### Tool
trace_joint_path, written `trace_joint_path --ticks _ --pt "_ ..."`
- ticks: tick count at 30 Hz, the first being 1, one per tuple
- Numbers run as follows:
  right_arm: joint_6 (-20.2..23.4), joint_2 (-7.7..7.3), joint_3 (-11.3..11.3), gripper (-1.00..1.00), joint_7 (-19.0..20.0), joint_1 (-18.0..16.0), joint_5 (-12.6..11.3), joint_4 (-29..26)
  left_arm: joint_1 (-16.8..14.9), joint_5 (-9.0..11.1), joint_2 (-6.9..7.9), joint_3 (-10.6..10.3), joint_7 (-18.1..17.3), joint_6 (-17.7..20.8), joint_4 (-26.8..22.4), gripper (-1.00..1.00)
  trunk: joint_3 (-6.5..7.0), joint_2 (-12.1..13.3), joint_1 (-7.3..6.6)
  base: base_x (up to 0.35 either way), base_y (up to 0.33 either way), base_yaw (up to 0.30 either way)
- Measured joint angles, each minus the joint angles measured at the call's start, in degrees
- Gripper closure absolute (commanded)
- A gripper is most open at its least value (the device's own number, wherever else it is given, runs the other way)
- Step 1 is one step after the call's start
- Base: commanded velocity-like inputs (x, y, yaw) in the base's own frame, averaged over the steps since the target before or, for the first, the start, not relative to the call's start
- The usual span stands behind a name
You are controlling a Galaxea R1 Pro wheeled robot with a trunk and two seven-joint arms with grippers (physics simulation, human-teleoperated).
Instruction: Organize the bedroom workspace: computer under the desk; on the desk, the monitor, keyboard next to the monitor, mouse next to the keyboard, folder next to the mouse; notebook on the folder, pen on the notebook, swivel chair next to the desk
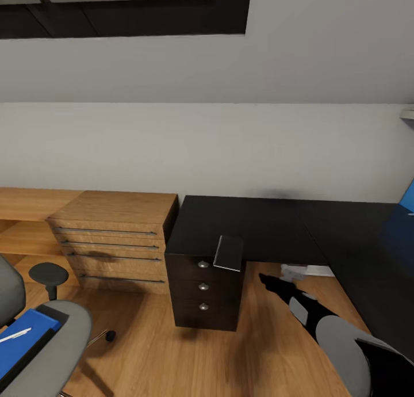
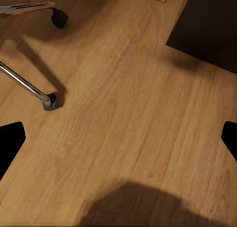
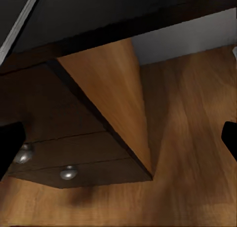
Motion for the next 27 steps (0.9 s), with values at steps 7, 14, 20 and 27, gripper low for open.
trace_joint_path --ticks 7,14,20,27 --pt "8.22 -0.91 -10.41 -1.0 5.61 -0.02 -8.55 -1.82 -0.02 -0.02 0.01 0.05 0.25 0.3 0.25 -1.0 -0.53 -1.19 0.65 0.0 0.0 0.0" --pt "9.84 -2.06 -12.45 -1.0 9.35 -0.02 -10.85 -2.71 0.01 -0.02 0.01 -0.03 0.26 0.39 0.28 -1.0 -1.79 -4.0 2.19 0.0 0.0 0.0" --pt "10.13 -2.48 -12.68 -1.0 12.63 -0.02 -11.01 -2.7 -0.01 -0.02 0.01 -0.08 0.24 0.42 0.28 -1.0 -2.87 -6.41 3.51 0.0 0.0 0.0" --pt "13.45 -3.08 -12.75 -1.0 13.66 -0.02 -13.3 -2.62 -0.02 -0.07 0.0 -0.3 0.22 1.99 0.1 -1.0 -4.13 -9.21 5.05 0.0 0.0 0.0"
